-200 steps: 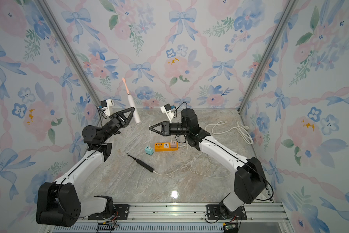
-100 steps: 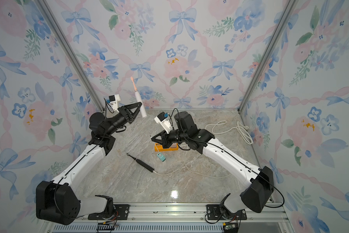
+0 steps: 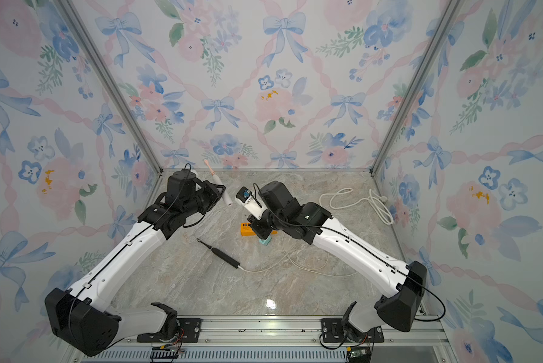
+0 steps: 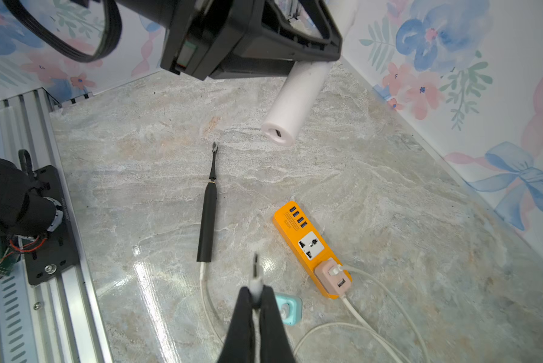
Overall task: Charge the electric toothbrush
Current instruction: Pick up the charging cable from the center of the board.
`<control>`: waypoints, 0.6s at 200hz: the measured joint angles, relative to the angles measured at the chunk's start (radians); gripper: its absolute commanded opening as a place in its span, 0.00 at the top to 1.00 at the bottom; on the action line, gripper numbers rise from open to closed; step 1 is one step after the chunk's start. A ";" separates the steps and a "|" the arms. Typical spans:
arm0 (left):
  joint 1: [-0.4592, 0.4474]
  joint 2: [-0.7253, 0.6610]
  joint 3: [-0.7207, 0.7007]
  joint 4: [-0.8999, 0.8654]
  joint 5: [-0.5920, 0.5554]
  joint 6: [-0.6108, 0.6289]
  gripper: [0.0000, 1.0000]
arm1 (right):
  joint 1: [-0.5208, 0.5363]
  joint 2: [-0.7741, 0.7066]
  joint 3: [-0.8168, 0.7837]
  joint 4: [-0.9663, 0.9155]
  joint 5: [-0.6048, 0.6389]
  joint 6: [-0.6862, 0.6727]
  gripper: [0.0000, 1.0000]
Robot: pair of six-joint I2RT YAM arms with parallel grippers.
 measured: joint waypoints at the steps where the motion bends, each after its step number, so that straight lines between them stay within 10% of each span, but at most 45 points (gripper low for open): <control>1: -0.001 0.000 0.000 -0.002 -0.002 0.000 1.00 | 0.001 0.001 0.000 -0.001 0.002 -0.002 1.00; 120: -0.090 0.048 -0.008 -0.093 -0.121 -0.105 1.00 | -0.024 0.155 0.006 0.007 -0.085 0.043 1.00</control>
